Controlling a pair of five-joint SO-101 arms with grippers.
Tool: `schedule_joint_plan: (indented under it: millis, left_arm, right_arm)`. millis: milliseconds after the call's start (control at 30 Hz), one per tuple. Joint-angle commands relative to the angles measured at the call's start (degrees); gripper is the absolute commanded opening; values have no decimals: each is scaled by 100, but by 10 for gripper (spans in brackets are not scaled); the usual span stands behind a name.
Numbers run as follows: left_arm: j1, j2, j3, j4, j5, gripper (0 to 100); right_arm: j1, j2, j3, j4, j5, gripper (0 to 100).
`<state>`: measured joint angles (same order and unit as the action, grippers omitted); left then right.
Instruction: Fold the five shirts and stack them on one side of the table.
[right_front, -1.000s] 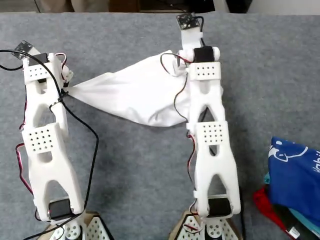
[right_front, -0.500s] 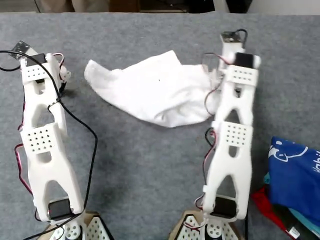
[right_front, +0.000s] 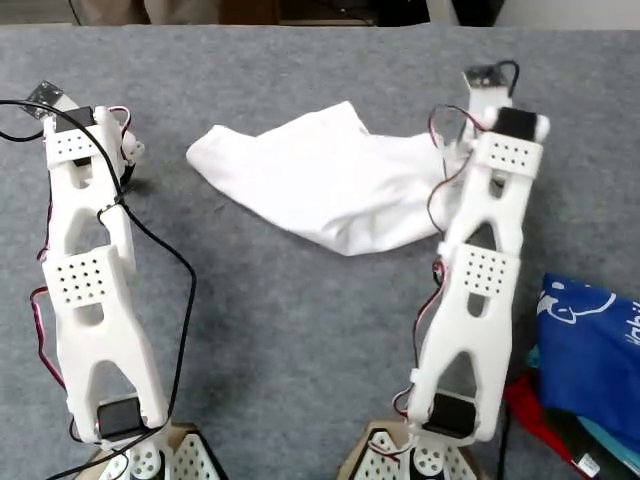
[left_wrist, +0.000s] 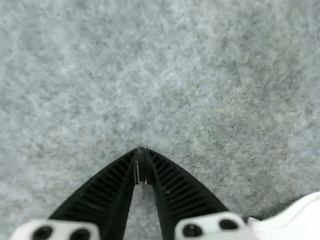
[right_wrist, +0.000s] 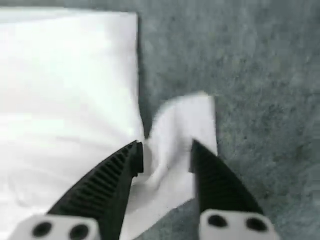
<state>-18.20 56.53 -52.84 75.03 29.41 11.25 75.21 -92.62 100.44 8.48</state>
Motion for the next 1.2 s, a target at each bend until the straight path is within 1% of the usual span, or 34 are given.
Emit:
schedule_joint_plan:
  millis: [0, 100, 200, 267, 400, 533, 700, 733, 800, 933, 1000, 1167]
  left_arm:
    - [26, -40, -290, -88, 35, 21]
    - [26, -40, -290, -88, 35, 21]
    - [26, -40, -290, -88, 35, 21]
    - [26, -40, -290, -88, 35, 21]
    - [26, -40, -290, -88, 35, 21]
    - [26, -40, -290, -88, 35, 21]
    - [26, -40, -290, -79, 35, 21]
    - [18, -40, -290, -70, 26, 21]
    - [18, -40, -281, -62, 26, 21]
    - [18, -40, -273, -44, 26, 21]
    - [26, -40, -273, -44, 26, 21]
    - [79, -31, -273, -44, 26, 21]
  right_arm:
    - [-145, -1130, -277, -431, -9, 216]
    - [-110, -1543, -251, -1125, -563, 216]
    - [-180, -1420, -57, -1996, -932, 216]
    - [-338, -1209, 347, -2453, -949, 216]
    - [-576, -769, 1191, -2936, -958, 216]
    - [-585, -365, 1666, -3516, -958, 216]
    - [-576, 22, 1710, -3754, -958, 214]
    - [-567, 84, 1657, -3807, -958, 202]
    - [-576, 163, 1552, -3824, -923, 149]
    - [-585, 277, 1534, -3824, -932, 0]
    - [-585, 277, 1534, -3789, -949, 14]
    - [-549, 251, 1446, -3675, -958, 4]
